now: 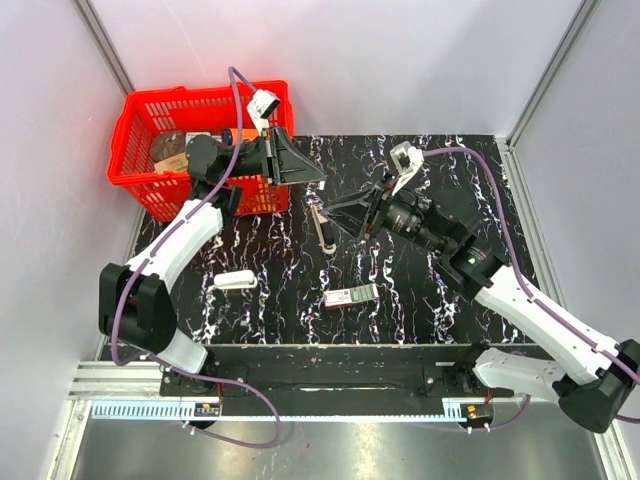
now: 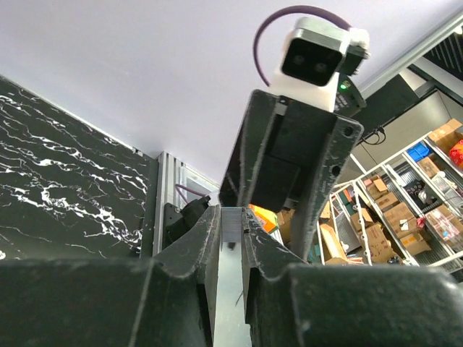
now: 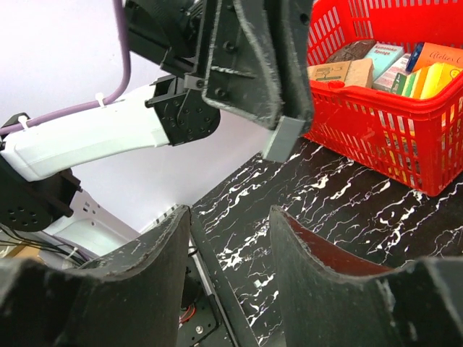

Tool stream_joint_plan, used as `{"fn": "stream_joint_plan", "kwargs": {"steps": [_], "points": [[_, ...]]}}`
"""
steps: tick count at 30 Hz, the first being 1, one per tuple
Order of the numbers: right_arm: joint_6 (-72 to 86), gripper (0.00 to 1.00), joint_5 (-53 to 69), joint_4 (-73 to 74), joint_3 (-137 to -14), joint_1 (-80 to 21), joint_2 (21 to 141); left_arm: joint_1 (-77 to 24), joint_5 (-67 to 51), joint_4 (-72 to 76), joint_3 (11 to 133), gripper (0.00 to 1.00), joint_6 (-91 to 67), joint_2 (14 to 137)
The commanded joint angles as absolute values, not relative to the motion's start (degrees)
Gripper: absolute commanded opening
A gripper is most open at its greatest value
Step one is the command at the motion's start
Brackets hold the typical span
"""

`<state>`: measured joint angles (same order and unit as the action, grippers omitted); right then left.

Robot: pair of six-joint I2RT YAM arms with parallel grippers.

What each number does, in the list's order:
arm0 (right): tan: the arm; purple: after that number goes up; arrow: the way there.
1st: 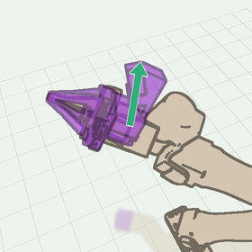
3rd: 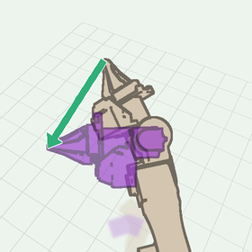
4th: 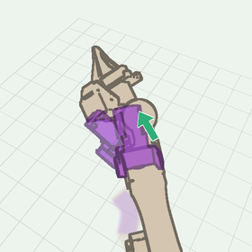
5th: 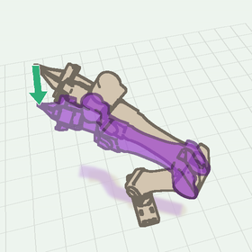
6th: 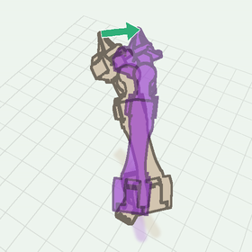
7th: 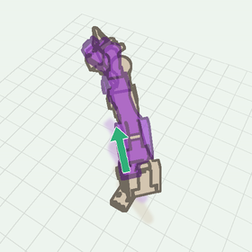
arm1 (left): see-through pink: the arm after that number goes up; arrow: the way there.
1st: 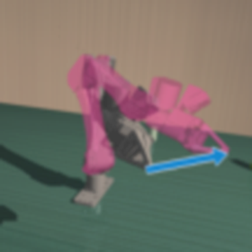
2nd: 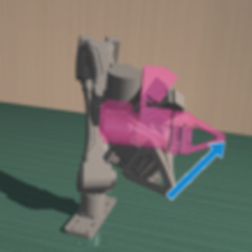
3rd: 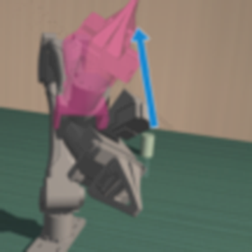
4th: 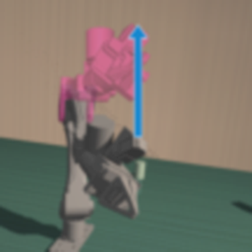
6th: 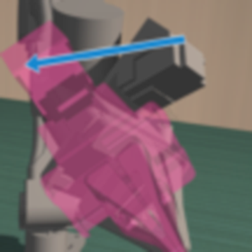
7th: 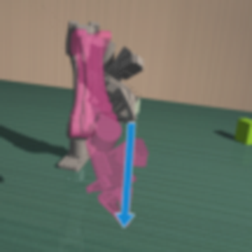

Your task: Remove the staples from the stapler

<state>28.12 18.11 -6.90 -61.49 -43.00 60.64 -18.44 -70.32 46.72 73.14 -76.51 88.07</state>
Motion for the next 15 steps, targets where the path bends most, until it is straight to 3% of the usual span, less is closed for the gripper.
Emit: {"fn": "stream_joint_plan", "kwargs": {"steps": [1,15], "points": [[29.62,0.53,20.21,-11.25,-63.9,-42.1,62.49,-18.37,-70.75,55.2,71.55,0.0,-80.68,85.08],[34.89,0.55,23.81,-17.22,-64.25,-38.5,65.56,-18.98,-69.79,58.89,68.03,0.0,-82.79,84.29]]}}
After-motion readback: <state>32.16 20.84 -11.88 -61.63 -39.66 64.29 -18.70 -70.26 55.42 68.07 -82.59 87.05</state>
